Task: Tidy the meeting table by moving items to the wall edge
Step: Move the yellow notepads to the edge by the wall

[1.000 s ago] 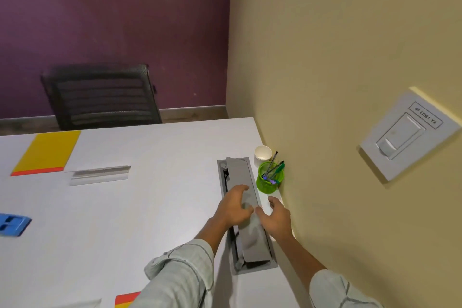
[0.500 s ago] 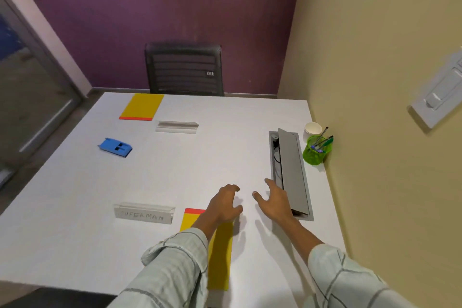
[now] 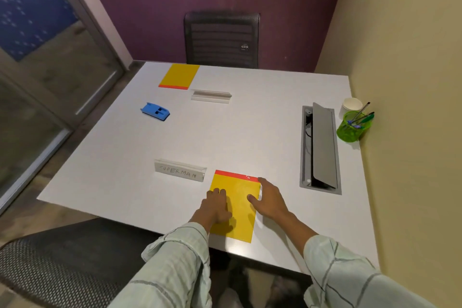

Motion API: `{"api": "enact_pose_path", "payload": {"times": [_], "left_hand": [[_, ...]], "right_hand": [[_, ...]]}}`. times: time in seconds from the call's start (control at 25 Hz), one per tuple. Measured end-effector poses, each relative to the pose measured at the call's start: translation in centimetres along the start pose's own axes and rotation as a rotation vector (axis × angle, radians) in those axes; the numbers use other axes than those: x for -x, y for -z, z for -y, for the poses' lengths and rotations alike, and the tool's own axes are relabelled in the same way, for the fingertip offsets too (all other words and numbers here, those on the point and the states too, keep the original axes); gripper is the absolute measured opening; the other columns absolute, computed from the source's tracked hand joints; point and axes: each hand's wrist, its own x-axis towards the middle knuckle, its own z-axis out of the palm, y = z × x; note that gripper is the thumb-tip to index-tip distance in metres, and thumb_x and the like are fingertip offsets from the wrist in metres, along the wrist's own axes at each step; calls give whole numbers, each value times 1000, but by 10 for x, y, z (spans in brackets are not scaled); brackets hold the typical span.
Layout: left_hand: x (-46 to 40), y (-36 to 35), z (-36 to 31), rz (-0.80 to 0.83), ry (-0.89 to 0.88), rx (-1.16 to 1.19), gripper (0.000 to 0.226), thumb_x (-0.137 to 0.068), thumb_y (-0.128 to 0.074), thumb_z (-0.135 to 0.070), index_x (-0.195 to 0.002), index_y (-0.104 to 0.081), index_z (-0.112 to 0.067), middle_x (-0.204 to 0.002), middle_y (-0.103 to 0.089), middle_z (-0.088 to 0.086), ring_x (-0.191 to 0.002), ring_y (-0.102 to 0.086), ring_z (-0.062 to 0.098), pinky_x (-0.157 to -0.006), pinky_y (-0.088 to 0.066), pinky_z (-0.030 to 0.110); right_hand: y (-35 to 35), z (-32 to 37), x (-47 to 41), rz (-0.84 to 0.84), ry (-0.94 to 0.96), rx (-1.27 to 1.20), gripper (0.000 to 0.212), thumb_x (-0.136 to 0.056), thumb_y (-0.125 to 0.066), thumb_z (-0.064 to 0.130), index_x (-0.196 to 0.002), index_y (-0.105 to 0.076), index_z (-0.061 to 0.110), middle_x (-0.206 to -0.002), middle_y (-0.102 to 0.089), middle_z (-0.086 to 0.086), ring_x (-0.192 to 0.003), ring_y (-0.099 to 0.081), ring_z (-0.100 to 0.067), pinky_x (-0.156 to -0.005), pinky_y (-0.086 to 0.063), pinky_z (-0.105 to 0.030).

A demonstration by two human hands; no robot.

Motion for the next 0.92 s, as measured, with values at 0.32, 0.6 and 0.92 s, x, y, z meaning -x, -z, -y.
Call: {"api": "enact_pose_path", "payload": {"times": [0.32, 0.6, 0.92], "left_hand": [[-12, -19, 42, 98, 62, 90, 69, -87, -63, -37, -139, -30, -5, -141, -36, 19, -130, -34, 39, -103, -40, 46], [-20, -33, 58, 136, 32, 154, 81, -86, -64, -39, -145, -20, -6, -141, -33, 20, -133, -31, 39, -105, -37, 44], [-20, -26, 66, 106, 25, 359, 92, -72, -80, -29, -143, -24, -9, -133, -41, 16, -125, -42, 34, -98, -45, 41]], "right_hand": [[-50, 4, 16, 43, -210, 46, 82, -91, -65, 42, -153, -22, 10, -160, -27, -9, -145, -29, -31, -117, -29, -42], [-83, 8, 24, 10, -369, 71, 69, -87, -66, 42, -143, -40, 13, -147, -39, -12, -136, -37, -33, -108, -40, -42], [-89, 16, 22, -61, -391, -21, 51, -75, -78, 35, -118, -58, 17, -127, -53, -6, -120, -48, -27, -99, -44, -35]]}}
